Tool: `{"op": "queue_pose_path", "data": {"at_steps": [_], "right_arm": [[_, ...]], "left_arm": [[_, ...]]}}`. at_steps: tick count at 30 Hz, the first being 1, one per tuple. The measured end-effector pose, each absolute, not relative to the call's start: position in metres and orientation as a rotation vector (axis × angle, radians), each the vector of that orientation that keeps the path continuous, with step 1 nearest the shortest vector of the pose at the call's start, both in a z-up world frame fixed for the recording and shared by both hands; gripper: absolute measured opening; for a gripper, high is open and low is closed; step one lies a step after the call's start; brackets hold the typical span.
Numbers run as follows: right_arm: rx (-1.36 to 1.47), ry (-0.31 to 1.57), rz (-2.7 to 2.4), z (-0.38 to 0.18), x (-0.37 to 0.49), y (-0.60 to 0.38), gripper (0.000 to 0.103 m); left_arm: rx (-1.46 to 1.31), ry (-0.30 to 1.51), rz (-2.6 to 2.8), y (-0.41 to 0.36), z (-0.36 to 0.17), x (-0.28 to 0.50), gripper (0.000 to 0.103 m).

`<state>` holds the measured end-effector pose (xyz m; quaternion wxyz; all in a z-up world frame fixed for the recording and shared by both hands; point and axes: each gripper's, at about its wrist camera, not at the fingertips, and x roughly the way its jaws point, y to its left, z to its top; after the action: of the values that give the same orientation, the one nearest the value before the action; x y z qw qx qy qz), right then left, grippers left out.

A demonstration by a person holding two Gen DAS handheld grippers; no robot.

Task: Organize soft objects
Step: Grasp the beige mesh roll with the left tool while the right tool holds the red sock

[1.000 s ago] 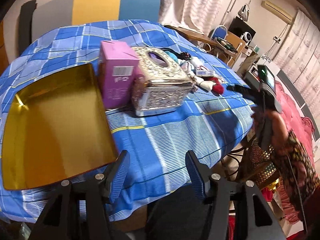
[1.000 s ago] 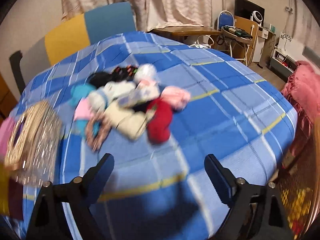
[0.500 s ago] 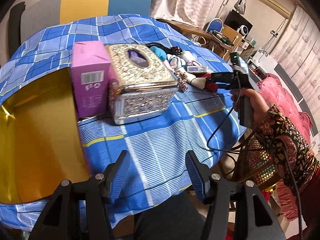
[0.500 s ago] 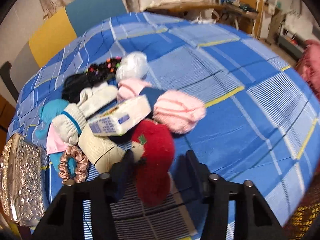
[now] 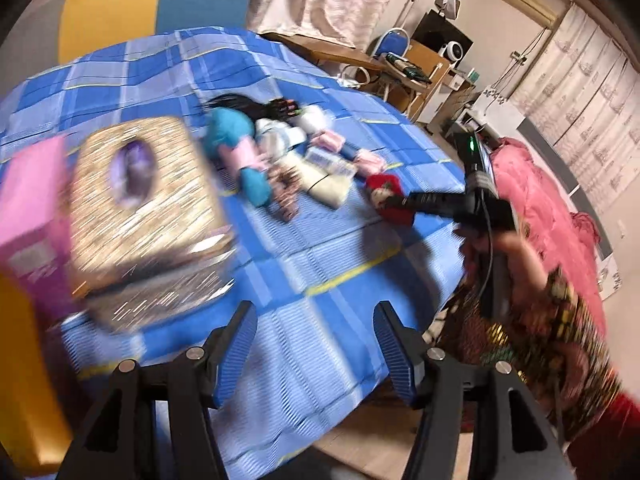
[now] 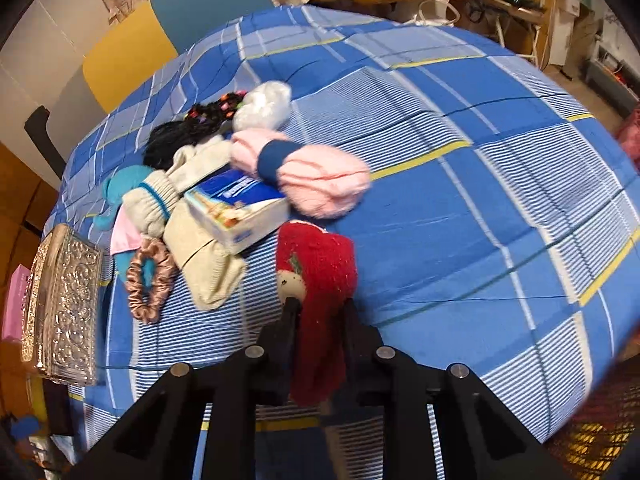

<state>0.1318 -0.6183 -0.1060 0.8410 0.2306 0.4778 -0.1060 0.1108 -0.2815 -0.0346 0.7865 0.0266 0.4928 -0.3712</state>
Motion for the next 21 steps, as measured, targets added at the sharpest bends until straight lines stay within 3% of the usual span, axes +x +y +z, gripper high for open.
{"op": "queue_pose_path", "data": {"at_steps": [12, 21], "right_arm": [[0.599, 0.91, -0.236, -0.086, 0.116, -0.637, 0.021], [0.644, 0.91, -0.24, -0.088, 0.119, -0.643, 0.021]], "left_arm": [[0.015, 1.177, -0.709, -0.417, -0.09, 0.184, 0.061], [0.091, 1.142, -0.592, -0.455, -0.125, 0.224, 0.059]]}}
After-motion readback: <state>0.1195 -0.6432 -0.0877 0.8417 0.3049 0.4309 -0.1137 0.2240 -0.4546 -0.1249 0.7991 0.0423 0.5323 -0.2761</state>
